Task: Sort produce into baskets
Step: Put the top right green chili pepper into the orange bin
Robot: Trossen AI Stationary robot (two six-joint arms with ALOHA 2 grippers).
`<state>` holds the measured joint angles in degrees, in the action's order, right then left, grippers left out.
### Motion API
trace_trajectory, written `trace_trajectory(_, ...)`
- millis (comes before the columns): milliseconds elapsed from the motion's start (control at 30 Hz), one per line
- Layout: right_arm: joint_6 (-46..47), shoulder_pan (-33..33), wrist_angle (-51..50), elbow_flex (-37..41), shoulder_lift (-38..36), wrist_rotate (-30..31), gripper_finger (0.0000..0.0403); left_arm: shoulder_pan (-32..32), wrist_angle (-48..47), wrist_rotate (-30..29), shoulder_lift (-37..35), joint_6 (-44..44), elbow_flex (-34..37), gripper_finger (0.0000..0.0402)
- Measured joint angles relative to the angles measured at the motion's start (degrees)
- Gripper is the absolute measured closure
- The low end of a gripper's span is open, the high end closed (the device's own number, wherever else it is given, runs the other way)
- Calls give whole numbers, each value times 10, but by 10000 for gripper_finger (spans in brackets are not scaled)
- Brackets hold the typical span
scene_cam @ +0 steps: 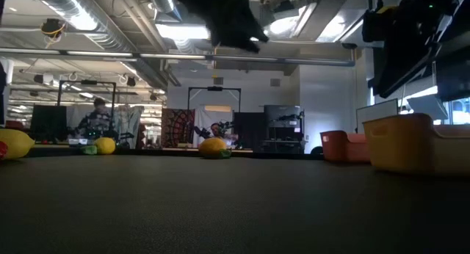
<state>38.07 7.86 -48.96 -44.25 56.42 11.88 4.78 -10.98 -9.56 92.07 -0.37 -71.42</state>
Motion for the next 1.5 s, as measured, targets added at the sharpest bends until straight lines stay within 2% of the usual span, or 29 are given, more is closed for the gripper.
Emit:
trace_trajectory(167, -8, 0, 0, 0, 0, 6, 269, 45, -24, -30, 7, -17, 0, 112)
trace_trajectory(633, -22, 0, 0, 0, 0, 31, 269, 146, -22, -36, 35, 65, 42, 112)
trace_trajectory(767, -26, 0, 7, 0, 0, 39, 269, 180, -30, -2, 58, 79, 42, 112)
trace_trajectory(967, -40, 0, 17, 0, 0, 46, 269, 224, -31, 20, 96, 95, 42, 112)
trace_trajectory(1200, -53, 0, 19, 0, 0, 57, 269, 266, -57, 65, 141, 97, -3, 112)
trace_trajectory(1500, -60, 0, 19, 0, 0, 71, 269, 298, -161, 93, 218, 145, -125, 112)
